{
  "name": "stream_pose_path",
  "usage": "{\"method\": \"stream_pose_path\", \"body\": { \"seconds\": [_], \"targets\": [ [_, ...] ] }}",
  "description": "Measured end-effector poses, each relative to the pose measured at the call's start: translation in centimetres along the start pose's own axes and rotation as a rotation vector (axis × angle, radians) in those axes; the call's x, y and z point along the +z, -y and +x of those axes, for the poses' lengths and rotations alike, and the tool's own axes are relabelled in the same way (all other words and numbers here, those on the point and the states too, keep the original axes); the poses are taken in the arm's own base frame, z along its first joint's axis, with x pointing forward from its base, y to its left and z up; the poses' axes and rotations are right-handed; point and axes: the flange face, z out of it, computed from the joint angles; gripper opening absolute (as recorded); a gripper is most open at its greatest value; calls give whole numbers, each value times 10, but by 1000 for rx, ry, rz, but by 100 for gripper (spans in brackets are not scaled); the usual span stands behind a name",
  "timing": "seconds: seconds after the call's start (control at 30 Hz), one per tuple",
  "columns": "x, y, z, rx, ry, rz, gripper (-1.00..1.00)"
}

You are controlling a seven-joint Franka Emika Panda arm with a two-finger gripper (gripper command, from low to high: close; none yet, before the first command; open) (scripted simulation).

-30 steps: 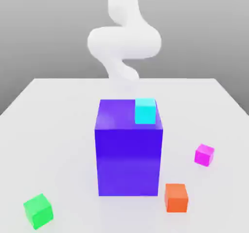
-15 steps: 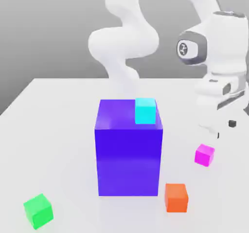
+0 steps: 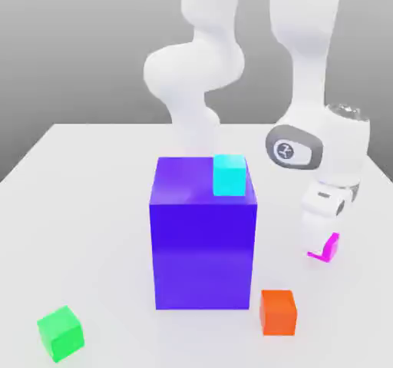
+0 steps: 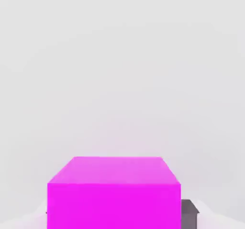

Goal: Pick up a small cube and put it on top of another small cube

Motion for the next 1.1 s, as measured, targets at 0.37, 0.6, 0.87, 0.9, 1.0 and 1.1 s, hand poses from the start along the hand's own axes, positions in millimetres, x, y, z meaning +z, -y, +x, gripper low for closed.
{"method": "stream_pose_path", "body": {
  "seconds": [0.37,0.6,0.87,0.9,1.0,1.1],
  "targets": [
    [-68,-18,40,82,16,-5,-100],
    [-83,-159,164,394,43,2,-100],
    [-104,-360,194,698,32,5,-100],
    [-107,-384,191,732,29,4,-100],
    [-111,-456,170,844,14,3,-100],
    [-79,-499,154,915,1,1,-100]
  ]
}}
